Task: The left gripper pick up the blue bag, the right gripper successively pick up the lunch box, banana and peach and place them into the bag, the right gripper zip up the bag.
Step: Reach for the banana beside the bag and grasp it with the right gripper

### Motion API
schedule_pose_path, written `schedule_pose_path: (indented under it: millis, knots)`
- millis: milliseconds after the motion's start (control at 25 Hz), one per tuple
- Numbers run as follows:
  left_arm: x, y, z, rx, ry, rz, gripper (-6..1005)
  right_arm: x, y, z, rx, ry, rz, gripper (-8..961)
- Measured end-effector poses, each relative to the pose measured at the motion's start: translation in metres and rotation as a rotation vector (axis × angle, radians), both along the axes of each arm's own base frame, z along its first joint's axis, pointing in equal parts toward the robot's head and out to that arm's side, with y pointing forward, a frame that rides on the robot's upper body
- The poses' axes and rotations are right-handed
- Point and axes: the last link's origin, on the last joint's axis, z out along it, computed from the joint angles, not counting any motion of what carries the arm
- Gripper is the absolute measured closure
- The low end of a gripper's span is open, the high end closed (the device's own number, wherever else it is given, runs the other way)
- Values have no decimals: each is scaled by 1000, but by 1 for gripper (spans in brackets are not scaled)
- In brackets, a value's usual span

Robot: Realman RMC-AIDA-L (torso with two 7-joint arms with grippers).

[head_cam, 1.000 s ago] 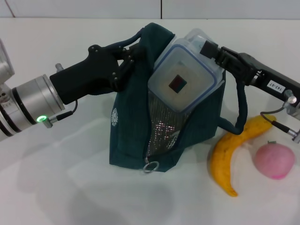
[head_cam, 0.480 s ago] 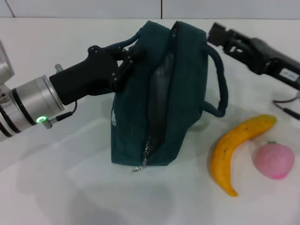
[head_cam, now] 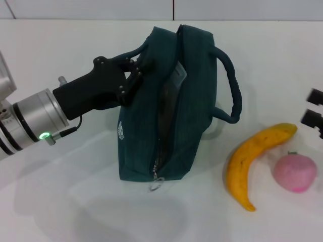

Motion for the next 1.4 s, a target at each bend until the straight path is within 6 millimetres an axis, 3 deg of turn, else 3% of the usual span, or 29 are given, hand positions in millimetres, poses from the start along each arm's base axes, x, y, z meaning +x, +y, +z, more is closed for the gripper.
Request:
schedule_pose_path:
  millis: [280, 480, 600, 720, 760, 800, 1000, 1200, 1400]
  knots:
    - [-1, -1, -1, -6, 4, 0, 955, 13, 1, 1, 11, -56, -81, 265]
    - [3, 3, -2, -4, 10, -5, 954, 0, 28, 13, -45, -164, -116, 232]
    - [4, 5, -1, 5, 4, 1, 954, -21, 58, 16, -85, -302, -126, 159]
    - [2, 7, -2, 9, 5, 16, 954, -56, 84, 19, -113, -479, -57, 110]
    - [2, 8, -2, 10, 4, 22, 954, -80, 96, 18, -128, -574, 10, 110]
    - [2, 9, -3, 12, 1, 29, 954, -80, 96, 18, -128, -574, 10, 110]
    - [2, 12, -3, 36, -16, 45, 954, -129, 121, 5, -216, -762, 135, 110]
    - [2, 13, 1, 56, -39, 61, 953, -153, 123, -12, -292, -882, 232, 110]
    - [-2, 12, 4, 71, -56, 84, 953, -158, 118, -26, -346, -1001, 317, 110]
